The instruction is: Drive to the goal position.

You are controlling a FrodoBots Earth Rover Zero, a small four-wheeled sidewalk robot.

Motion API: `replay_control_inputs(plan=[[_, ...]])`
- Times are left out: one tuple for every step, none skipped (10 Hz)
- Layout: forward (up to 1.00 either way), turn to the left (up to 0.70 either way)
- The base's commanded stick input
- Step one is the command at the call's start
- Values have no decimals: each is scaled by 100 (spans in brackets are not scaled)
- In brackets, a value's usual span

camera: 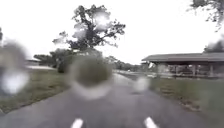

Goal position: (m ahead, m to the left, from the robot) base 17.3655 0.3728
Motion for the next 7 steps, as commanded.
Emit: replay_control_inputs(plan=[[70, 0], [70, 0], [70, 0], [70, 0], [70, 0], [70, 0], [70, 0]])
